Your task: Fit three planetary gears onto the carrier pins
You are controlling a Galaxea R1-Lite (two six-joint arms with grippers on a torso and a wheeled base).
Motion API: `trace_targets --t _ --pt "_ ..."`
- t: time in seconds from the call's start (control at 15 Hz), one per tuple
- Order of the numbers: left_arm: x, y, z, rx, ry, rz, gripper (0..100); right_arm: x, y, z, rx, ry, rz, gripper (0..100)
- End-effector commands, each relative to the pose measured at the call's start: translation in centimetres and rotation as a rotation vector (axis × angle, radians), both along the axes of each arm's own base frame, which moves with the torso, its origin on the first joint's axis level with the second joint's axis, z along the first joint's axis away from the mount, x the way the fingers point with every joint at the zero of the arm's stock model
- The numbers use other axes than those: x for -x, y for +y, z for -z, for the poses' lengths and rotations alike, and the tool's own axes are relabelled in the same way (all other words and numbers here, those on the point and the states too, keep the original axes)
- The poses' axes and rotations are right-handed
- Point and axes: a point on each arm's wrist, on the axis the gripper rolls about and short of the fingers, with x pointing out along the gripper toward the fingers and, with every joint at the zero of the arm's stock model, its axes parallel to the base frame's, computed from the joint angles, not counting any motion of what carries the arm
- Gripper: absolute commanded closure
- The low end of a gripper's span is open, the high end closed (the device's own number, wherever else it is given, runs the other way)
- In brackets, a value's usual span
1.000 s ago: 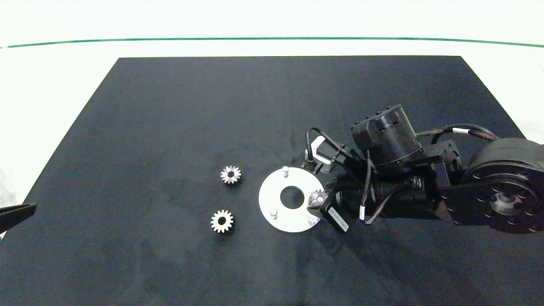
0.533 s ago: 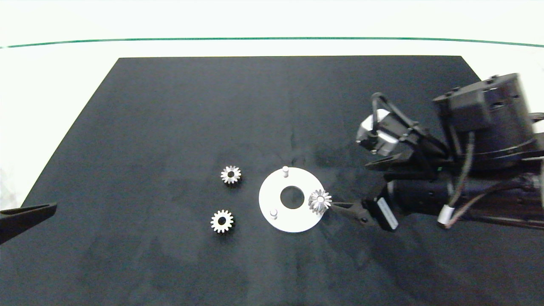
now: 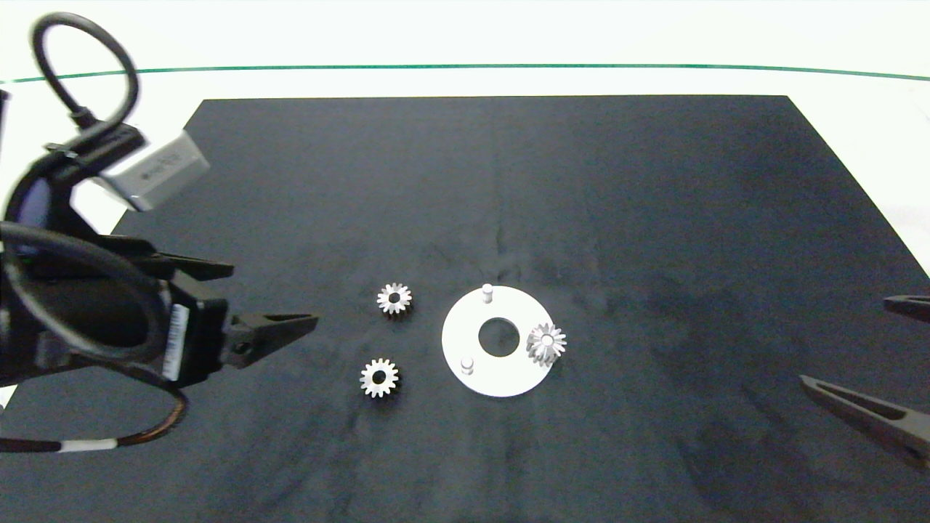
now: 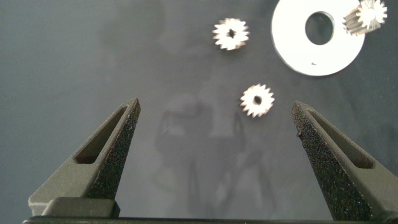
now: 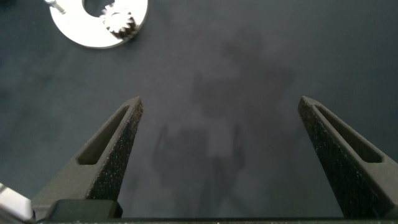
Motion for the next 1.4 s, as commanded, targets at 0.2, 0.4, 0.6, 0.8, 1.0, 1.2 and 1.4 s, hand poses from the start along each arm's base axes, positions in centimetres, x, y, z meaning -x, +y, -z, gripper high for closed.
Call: trace_targets --t 0.2,0.4,0.6,0.8,1.0,1.2,1.4 --pt "-7.7 -7.6 4.0 -0.082 0.044 0.093 0 3.8 -2.6 -1.1 -0.042 -0.148 0.004 0" --pt "-9.9 -8.5 3.8 -0.114 0.060 0.087 0 3.6 -2.4 -0.9 -0.034 -0.136 -0.003 0" --pt "-11.0 -9.3 4.9 -0.139 0.099 0.090 0 3.6 -2.4 -0.8 -0.032 -0.132 -0.008 0" --pt "-12.2 -9.0 5.3 -0.155 0.104 0.070 0 3.6 -2.4 -0.8 -0.033 -0.133 -0.008 0" --pt "-13.6 -7.7 6.1 -0.181 0.120 0.028 0 3.6 -2.4 -0.8 -0.033 -0.133 -0.009 0" --pt "-13.7 -7.7 6.1 -0.180 0.122 0.026 0 3.6 -2.4 -0.8 -0.034 -0.134 -0.011 0" --pt "-14.2 -7.9 6.7 -0.187 0.137 0.022 0 3.7 -2.4 -0.8 -0.039 -0.135 -0.022 0"
